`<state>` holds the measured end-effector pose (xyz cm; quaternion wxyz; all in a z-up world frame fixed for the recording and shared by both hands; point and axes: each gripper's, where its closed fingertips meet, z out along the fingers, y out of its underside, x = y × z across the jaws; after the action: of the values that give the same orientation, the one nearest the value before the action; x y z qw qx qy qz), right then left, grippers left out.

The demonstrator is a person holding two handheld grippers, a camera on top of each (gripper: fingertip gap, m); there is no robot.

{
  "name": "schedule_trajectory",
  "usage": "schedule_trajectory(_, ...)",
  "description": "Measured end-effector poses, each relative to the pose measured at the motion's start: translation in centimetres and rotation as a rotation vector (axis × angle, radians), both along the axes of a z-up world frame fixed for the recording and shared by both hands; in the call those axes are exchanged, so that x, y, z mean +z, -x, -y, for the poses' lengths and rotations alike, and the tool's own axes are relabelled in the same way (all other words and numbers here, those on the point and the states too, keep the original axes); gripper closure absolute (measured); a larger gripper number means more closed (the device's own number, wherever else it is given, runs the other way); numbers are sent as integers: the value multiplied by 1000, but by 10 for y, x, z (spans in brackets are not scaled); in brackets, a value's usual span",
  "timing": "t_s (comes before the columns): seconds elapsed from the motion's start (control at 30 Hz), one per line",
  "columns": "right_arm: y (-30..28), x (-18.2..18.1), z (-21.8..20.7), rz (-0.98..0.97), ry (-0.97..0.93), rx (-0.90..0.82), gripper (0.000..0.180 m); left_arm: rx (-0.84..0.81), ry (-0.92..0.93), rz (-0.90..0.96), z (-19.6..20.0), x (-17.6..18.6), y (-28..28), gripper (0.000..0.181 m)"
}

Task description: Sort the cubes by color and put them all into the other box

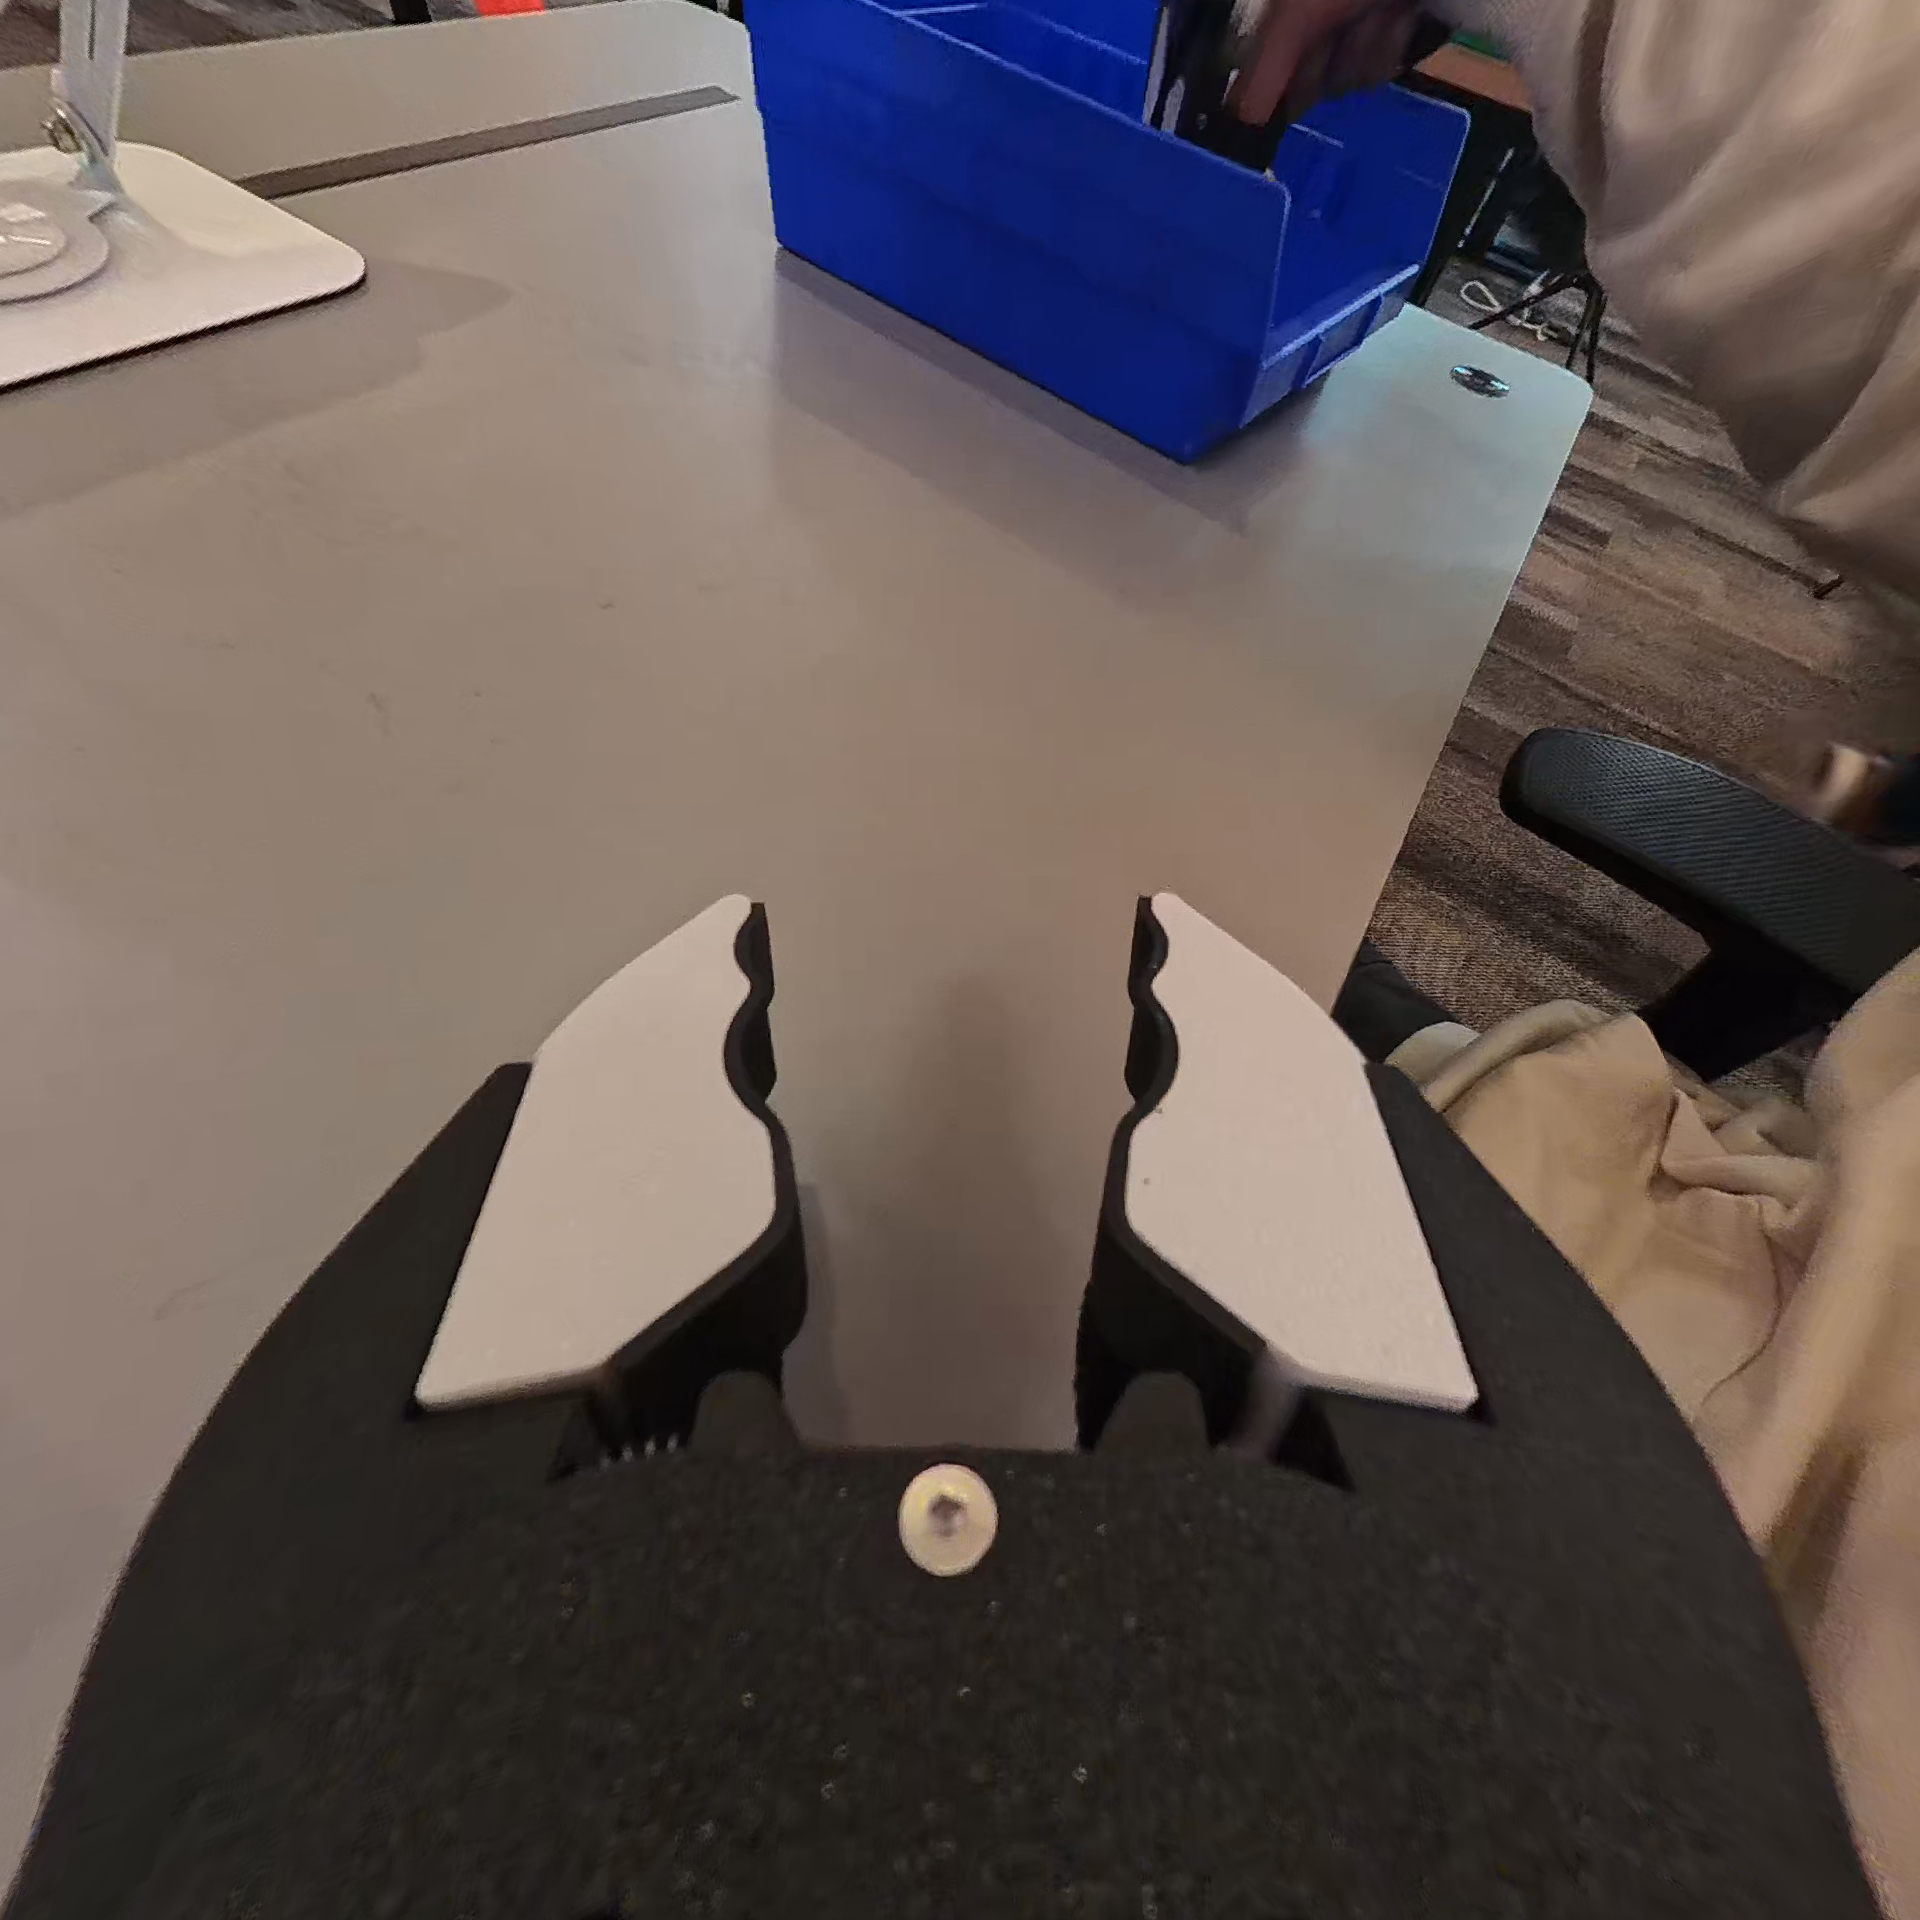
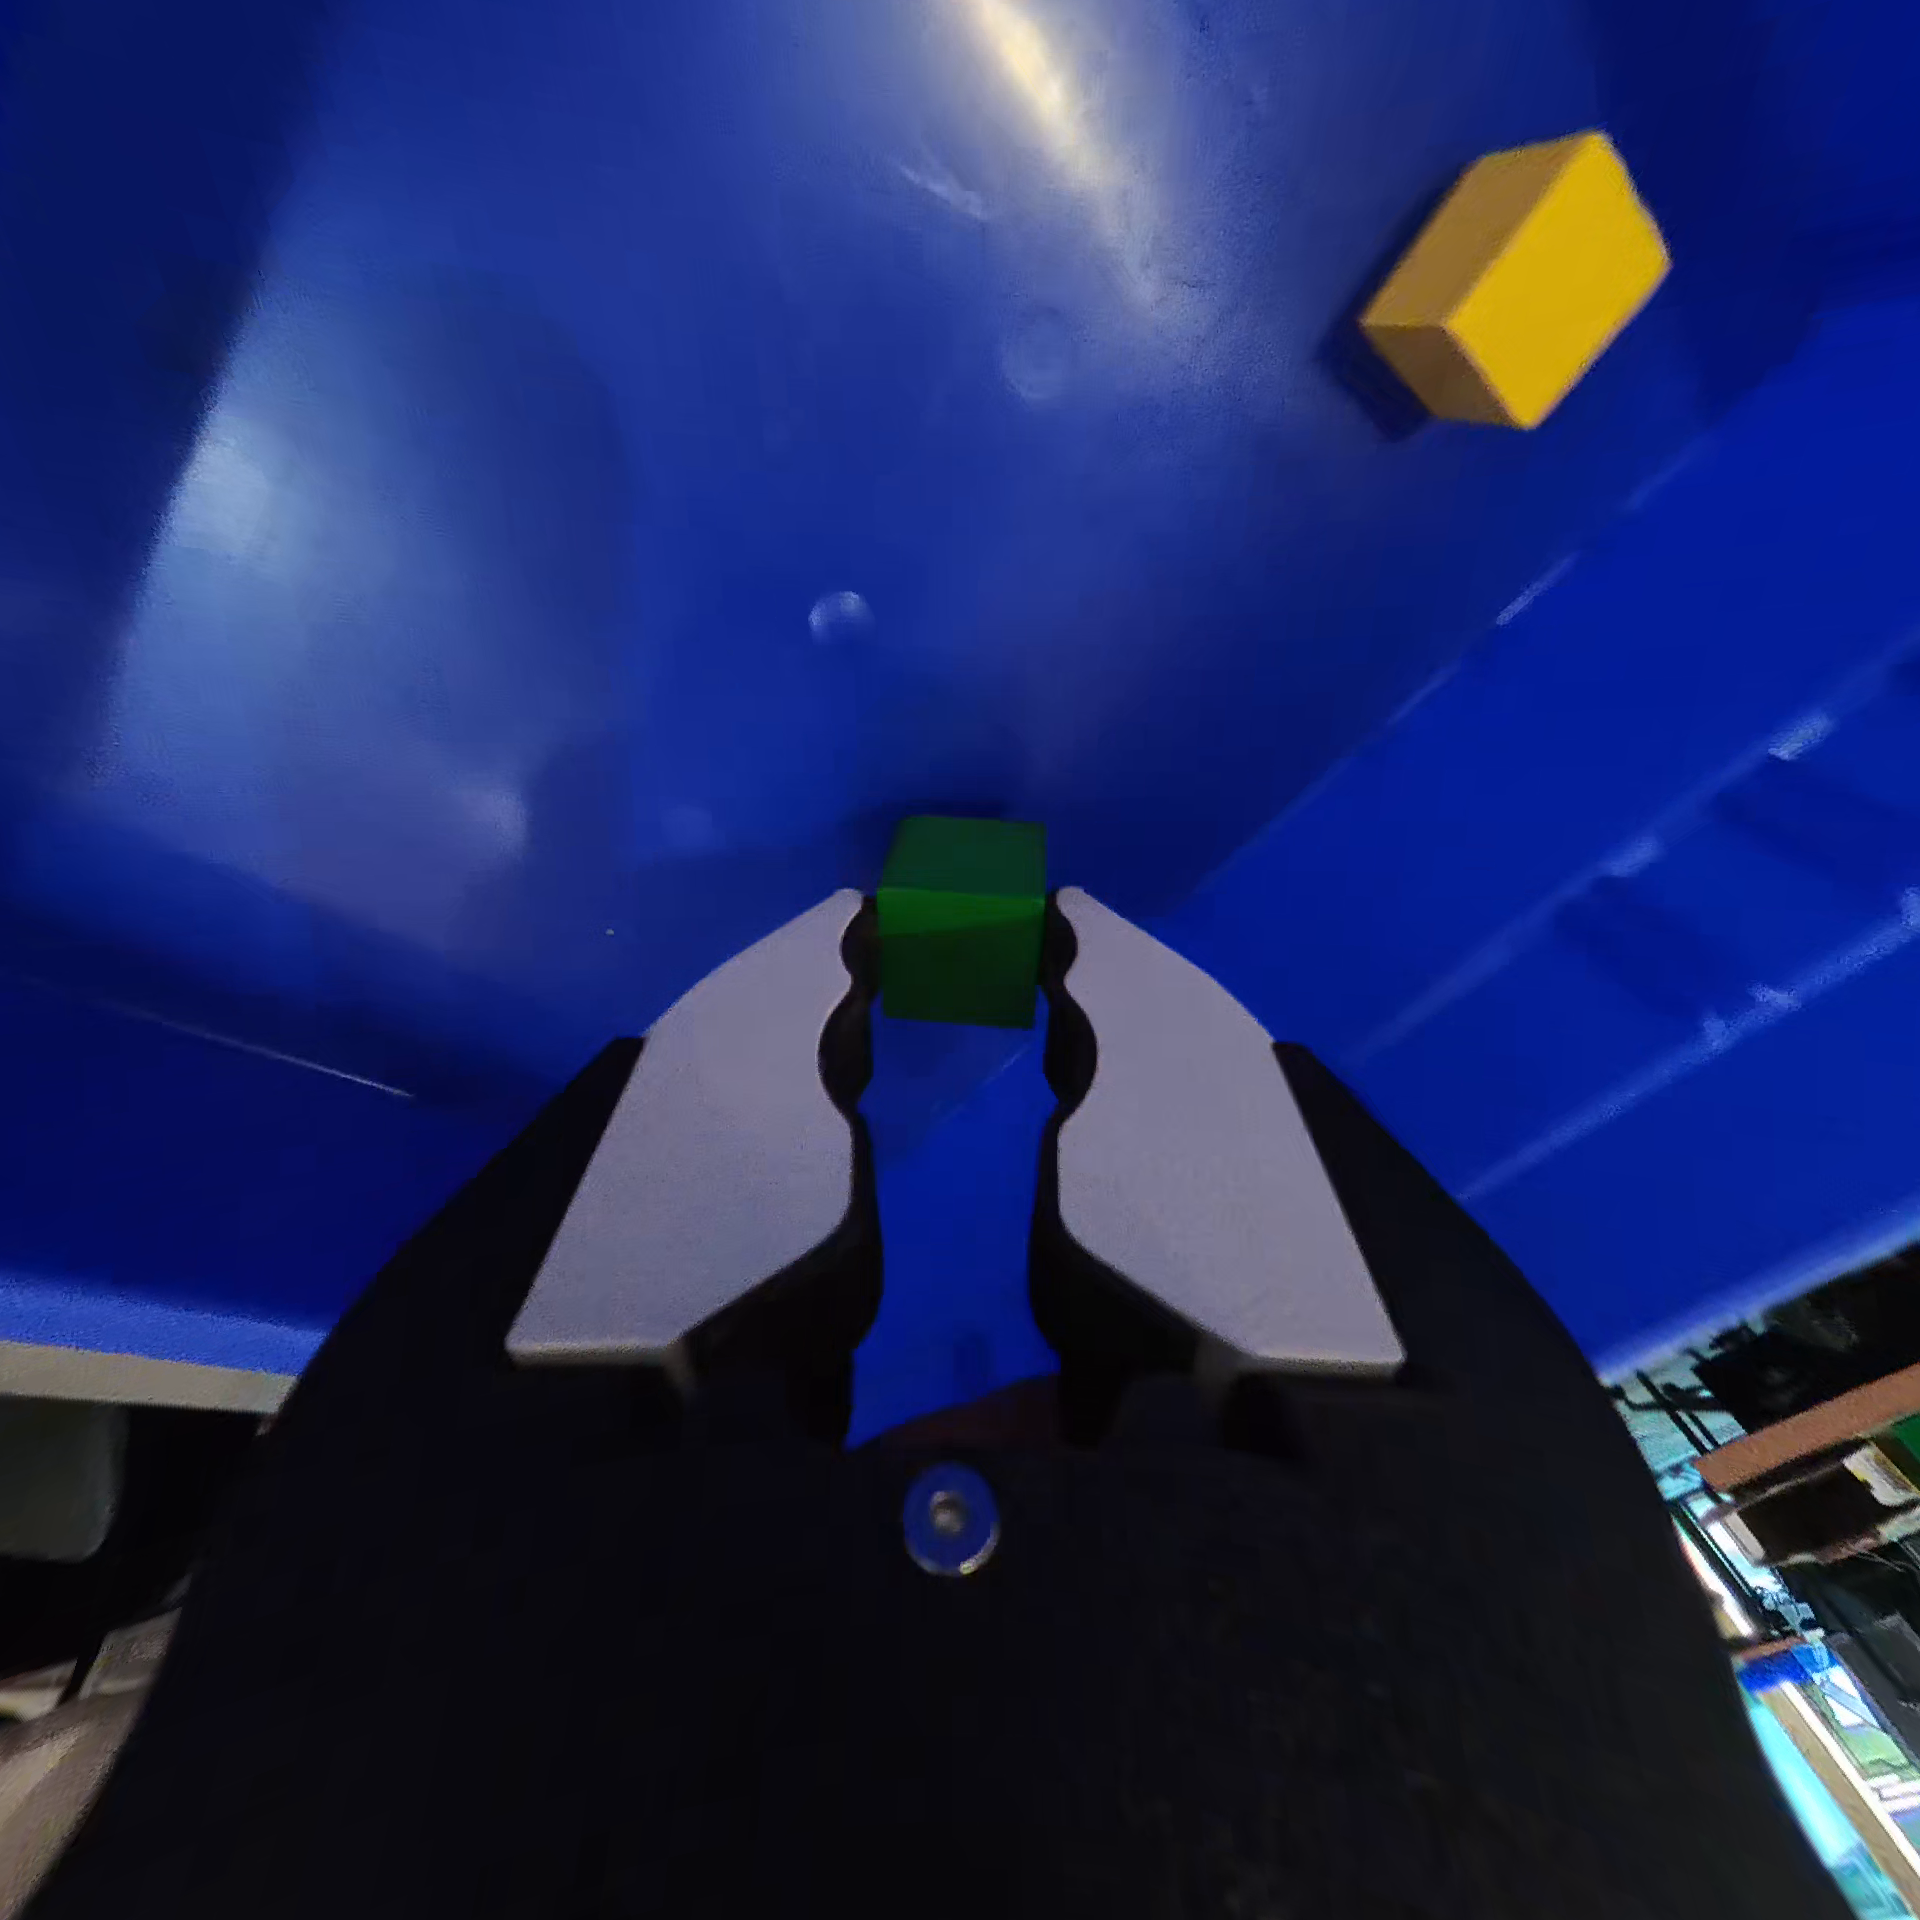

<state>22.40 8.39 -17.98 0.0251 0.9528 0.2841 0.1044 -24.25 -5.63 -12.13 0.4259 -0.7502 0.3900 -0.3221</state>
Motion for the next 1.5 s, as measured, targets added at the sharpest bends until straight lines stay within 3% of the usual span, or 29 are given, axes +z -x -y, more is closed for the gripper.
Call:
schedule_trajectory(0.07,1,-4,-3,9,6,0,150,4,11,-2,-2,-3,2,114)
schedule_trajectory(0.17,1,4,-5,8,-40,7,136,11,52,17,-3,-7,6,114)
schedule_trajectory(0.23,6,34,-9,6,-188,14,134,38,56,28,-8,-6,11,114)
schedule_trajectory(0.3,40,82,-14,-80,-470,53,135,97,29,18,-18,-4,20,114)
schedule_trajectory(0.37,111,132,-6,-303,-795,115,137,162,6,15,-29,-3,29,114)
schedule_trajectory(0.43,198,162,23,-655,-1022,159,141,201,15,29,-36,-4,34,114)
schedule_trajectory(0.5,282,156,66,-1065,-1021,169,143,222,34,38,-40,-6,37,115)
schedule_trajectory(0.57,336,121,93,-1247,-923,129,144,240,45,36,-43,-8,39,115)
schedule_trajectory(0.67,362,76,107,-1173,-921,154,144,257,41,24,-44,-8,42,115)
schedule_trajectory(0.97,373,73,122,-1247,-902,127,150,264,56,-24,-27,2,57,116)
schedule_trajectory(1.13,373,72,124,-1226,-897,159,151,288,97,-108,-19,24,115,118)
schedule_trajectory(1.27,376,72,127,-1172,-926,223,152,375,111,-289,-44,45,187,123)
schedule_trajectory(1.4,379,72,128,-1129,-950,288,152,321,146,-569,-91,36,242,123)
schedule_trajectory(1.5,381,72,128,-1134,-942,293,152,288,252,-611,-131,20,261,123)
